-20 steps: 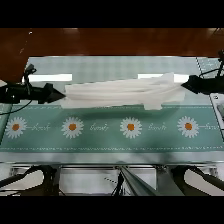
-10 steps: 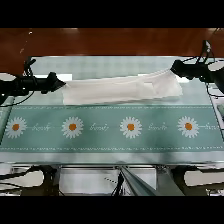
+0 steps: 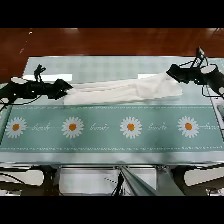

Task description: Fold the shirts.

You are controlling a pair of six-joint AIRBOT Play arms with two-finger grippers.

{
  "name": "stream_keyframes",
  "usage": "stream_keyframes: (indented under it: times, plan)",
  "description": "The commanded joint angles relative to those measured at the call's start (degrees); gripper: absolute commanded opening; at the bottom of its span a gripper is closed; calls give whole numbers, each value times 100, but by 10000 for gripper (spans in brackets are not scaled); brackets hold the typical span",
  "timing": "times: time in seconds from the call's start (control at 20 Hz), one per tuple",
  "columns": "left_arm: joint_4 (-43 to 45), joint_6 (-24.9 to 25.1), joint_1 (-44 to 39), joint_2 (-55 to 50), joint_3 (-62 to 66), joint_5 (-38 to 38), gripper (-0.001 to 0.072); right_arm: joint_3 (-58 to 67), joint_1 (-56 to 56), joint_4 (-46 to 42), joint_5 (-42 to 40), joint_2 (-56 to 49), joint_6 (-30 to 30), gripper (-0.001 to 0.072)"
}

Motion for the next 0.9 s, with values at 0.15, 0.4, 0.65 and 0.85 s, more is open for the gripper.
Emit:
stream_keyframes:
  times: [0.15,0.4,0.65,0.85]
  plan:
    - [-2,-2,651,-9,695,-1663,589,7,-726,-2343,647,717,153,399]
    - [-2,0,492,205,732,-1759,588,4,-1384,-1685,2013,433,317,534]
    - [-4,44,129,205,737,-1825,579,4,-1394,466,2256,-260,-37,606]
    - [-4,107,-219,203,739,-1816,578,4,-940,1434,1993,-715,-291,607]
